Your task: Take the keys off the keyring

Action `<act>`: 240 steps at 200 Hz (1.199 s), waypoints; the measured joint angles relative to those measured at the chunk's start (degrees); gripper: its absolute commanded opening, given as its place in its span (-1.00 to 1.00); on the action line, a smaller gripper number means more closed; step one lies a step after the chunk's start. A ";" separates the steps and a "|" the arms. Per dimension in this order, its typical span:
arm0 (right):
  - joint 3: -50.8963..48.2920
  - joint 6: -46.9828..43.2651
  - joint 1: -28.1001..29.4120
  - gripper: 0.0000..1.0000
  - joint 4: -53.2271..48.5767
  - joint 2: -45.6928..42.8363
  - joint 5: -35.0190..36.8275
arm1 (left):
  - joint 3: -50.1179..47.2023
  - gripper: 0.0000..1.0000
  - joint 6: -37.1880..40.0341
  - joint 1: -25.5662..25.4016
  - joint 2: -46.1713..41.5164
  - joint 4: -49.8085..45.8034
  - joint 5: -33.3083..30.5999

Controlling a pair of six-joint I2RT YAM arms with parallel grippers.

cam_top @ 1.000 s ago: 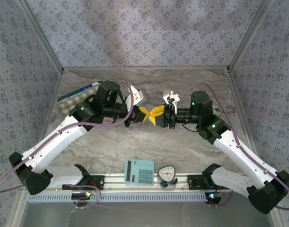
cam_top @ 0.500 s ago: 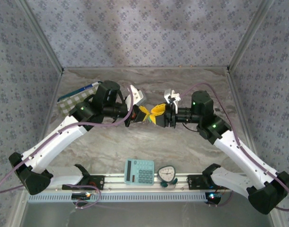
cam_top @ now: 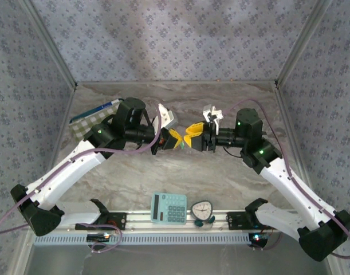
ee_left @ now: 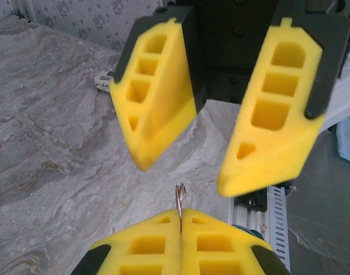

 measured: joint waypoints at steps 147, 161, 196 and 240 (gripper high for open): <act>0.00 -0.85 0.85 -0.99 0.17 0.74 -1.22 | -0.02 -0.73 -0.57 0.02 -0.39 0.20 -0.90; 0.00 0.15 0.85 -1.00 1.73 0.72 -1.01 | -0.87 -0.68 -1.57 0.20 -1.49 2.08 -1.55; 0.00 3.80 0.85 -1.00 7.34 0.72 -0.09 | -9.46 -0.12 -4.61 2.16 -10.56 11.69 -4.90; 0.00 9.90 1.31 -1.00 16.06 0.72 1.31 | -16.65 0.28 -9.94 3.30 -19.41 23.50 -7.41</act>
